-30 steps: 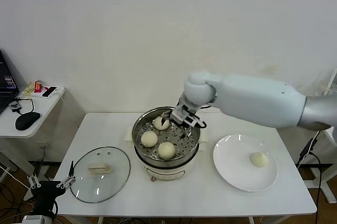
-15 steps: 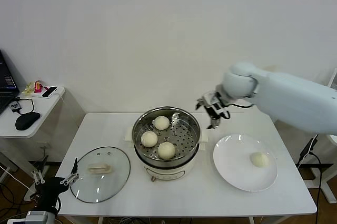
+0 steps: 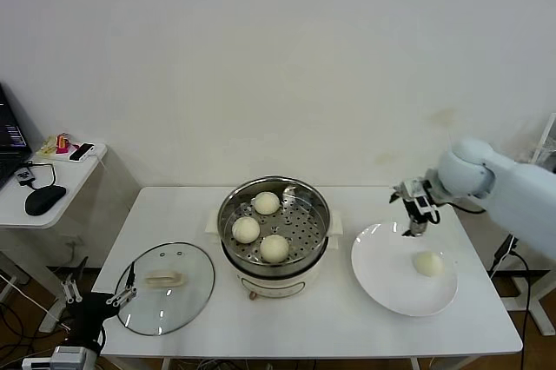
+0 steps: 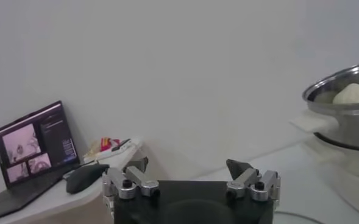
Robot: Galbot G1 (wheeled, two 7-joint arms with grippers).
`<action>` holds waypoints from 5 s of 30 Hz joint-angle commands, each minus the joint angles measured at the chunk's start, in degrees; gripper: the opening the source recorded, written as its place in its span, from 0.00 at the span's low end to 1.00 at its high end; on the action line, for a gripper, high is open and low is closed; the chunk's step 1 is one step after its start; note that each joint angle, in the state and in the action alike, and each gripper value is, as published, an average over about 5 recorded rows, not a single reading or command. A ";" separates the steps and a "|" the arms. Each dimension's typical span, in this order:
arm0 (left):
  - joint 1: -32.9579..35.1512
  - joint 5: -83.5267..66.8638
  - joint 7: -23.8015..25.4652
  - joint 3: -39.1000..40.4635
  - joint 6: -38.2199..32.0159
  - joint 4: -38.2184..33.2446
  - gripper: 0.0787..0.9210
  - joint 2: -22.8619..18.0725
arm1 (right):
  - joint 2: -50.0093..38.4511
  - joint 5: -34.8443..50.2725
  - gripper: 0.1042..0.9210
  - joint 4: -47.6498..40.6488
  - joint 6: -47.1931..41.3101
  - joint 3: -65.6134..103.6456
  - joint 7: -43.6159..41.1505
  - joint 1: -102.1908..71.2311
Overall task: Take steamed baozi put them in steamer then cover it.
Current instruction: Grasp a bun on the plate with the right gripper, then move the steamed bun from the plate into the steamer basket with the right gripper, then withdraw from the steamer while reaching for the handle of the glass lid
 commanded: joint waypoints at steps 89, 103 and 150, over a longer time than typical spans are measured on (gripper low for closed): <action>-0.75 0.25 0.35 0.29 0.64 0.96 0.88 -0.72 | 30.46 35.88 0.65 -1.24 -23.91 -20.28 16.49 24.40; -1.44 -0.13 0.34 -0.24 0.58 1.33 0.88 -1.07 | 35.75 32.63 0.65 -7.63 -26.60 -20.77 18.46 15.75; -3.38 -0.11 -0.03 1.82 -0.25 1.78 0.88 -1.65 | 3.74 29.39 0.88 22.57 -0.75 40.71 62.61 -39.88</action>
